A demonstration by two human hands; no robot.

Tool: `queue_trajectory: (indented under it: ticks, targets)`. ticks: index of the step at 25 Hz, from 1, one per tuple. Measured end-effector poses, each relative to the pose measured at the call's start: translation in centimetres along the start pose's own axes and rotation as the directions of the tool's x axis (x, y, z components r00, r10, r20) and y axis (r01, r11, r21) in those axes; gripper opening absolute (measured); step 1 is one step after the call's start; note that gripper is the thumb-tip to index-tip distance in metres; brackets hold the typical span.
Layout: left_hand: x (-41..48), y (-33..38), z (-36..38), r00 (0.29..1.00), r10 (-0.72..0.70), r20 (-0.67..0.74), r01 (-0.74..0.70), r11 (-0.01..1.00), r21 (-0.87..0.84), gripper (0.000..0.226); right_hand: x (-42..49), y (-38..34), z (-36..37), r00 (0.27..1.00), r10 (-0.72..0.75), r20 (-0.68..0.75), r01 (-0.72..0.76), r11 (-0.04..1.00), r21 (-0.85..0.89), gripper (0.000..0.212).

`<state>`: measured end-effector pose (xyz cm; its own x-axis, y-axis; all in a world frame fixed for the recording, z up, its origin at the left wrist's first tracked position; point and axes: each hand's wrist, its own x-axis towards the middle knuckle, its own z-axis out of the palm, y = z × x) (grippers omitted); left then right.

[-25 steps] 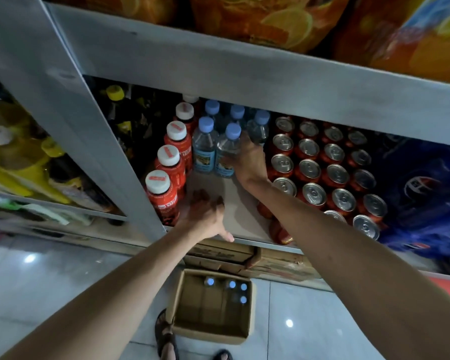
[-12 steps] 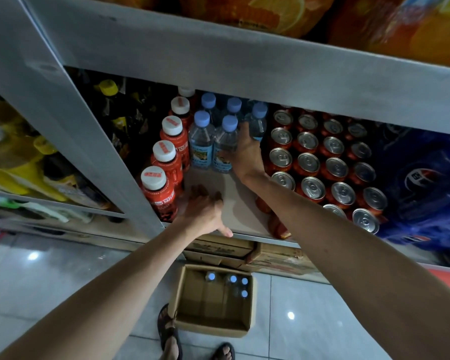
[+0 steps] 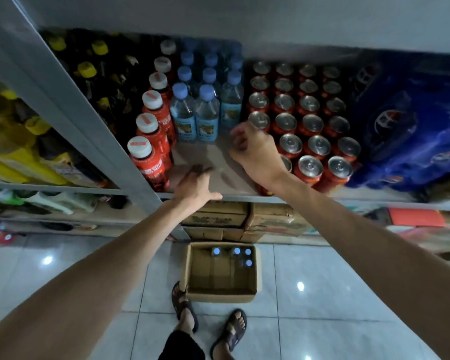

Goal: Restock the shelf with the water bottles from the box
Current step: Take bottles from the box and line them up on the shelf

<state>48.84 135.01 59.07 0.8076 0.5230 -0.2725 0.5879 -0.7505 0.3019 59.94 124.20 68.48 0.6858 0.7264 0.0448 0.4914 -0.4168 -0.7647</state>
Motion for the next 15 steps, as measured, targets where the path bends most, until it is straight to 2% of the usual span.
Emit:
queue_trajectory:
  ticks: [1, 3, 4, 5, 6, 8, 9, 11, 13, 15]
  targets:
    - [-1.0, 0.2, 0.6, 0.995, 0.062, -0.074, -0.065, 0.997, -0.044, 0.065, -2.8, 0.9, -0.8, 1.0, 0.007, 0.028, -0.009, 0.998, 0.058, 0.023]
    - [-3.4, 1.0, 2.3, 0.959, 0.214, -0.188, -0.215, 0.977, 0.017, 0.041, -8.4, 4.3, -1.3, 0.988, 0.082, 0.129, -0.094, 0.992, 0.086, 0.018]
    - [-4.5, 1.3, 3.3, 0.945, 0.266, -0.189, -0.264, 0.964, 0.037, 0.031, -10.7, 6.3, -0.9, 0.97, 0.154, 0.187, -0.168, 0.984, 0.062, 0.017]
    - [-5.4, 1.5, 4.3, 0.946, 0.298, -0.131, -0.297, 0.955, 0.028, 0.024, -12.6, 8.5, -0.2, 0.94, 0.244, 0.238, -0.26, 0.965, 0.038, 0.017]
    - [-5.9, 1.6, 5.6, 0.955, 0.297, -0.012, -0.297, 0.955, 0.007, 0.021, -14.3, 11.0, 0.7, 0.905, 0.332, 0.267, -0.348, 0.937, 0.016, 0.018]
    - [-6.0, 1.2, 8.9, 0.938, 0.205, 0.281, -0.218, 0.976, 0.014, 0.024, -17.2, 15.6, 3.0, 0.843, 0.459, 0.281, -0.483, 0.875, 0.018, 0.018]
    - [-5.8, 0.6, 10.7, 0.92, 0.137, 0.368, -0.164, 0.986, 0.043, 0.027, -18.3, 17.5, 4.4, 0.813, 0.512, 0.276, -0.54, 0.841, 0.032, 0.018]
    - [-4.7, -0.9, 15.5, 0.891, -0.006, 0.455, -0.046, 0.994, 0.102, 0.033, -20.9, 21.7, 8.2, 0.743, 0.622, 0.248, -0.654, 0.754, 0.067, 0.017]
    - [-3.1, -2.7, 20.8, 0.826, -0.135, 0.547, 0.073, 0.988, 0.133, 0.046, -22.8, 25.8, 13.2, 0.669, 0.698, 0.255, -0.736, 0.669, 0.1, 0.013]
    - [-0.9, -5.1, 27.0, 0.751, -0.219, 0.623, 0.175, 0.976, 0.132, 0.062, -23.8, 30.4, 19.2, 0.644, 0.709, 0.288, -0.763, 0.623, 0.171, 0.011]
